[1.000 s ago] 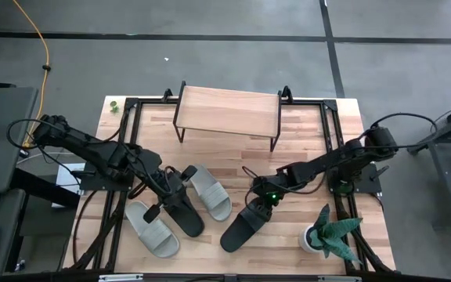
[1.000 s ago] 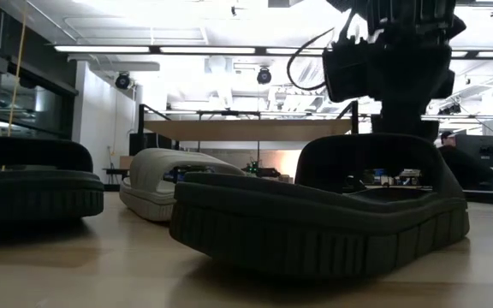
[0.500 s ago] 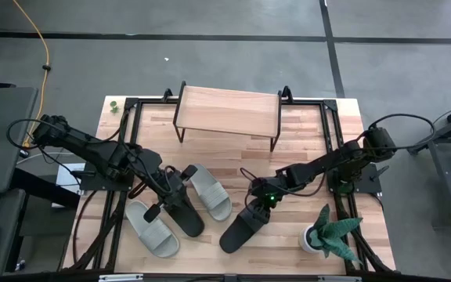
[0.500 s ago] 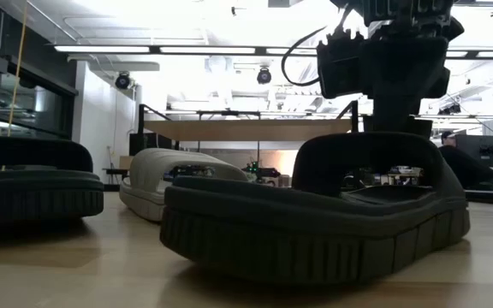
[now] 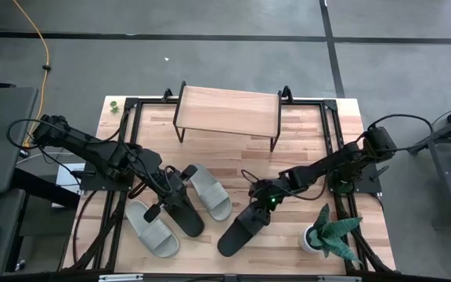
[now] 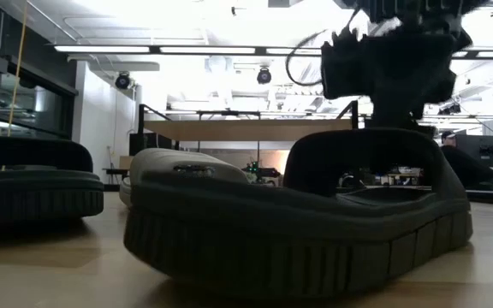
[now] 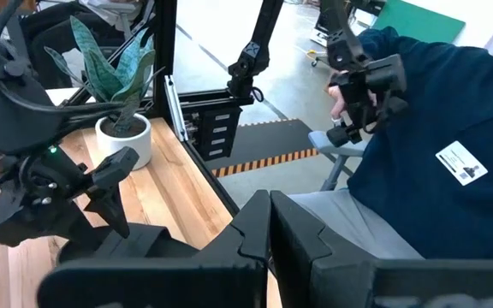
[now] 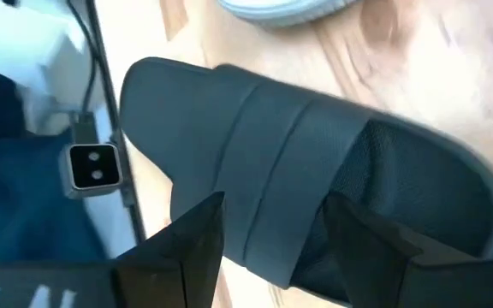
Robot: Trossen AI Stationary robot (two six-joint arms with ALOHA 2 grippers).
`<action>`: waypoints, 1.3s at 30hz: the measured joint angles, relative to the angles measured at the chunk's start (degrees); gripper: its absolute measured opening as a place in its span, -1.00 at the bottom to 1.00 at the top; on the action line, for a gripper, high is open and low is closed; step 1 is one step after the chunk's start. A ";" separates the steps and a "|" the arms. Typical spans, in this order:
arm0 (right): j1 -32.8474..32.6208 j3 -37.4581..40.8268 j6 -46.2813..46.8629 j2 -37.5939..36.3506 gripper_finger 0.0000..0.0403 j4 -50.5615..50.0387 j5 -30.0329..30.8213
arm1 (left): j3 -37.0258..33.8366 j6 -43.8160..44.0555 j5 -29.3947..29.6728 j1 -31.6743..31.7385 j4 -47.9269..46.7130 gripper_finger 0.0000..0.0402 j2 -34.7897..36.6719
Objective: Pick and place slides into the shelf
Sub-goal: Put the right black slipper on the shelf
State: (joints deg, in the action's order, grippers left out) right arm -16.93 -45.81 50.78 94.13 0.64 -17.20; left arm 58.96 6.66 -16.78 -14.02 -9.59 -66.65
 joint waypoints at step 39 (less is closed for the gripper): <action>-2.14 9.49 6.11 0.04 -0.89 20.18 1.98 | 0.00 -0.85 0.01 0.13 0.07 -1.00 0.02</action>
State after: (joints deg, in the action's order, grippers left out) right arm -19.07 -36.32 56.89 94.17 20.82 -15.22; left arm 58.96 5.80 -16.76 -13.89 -9.52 -66.63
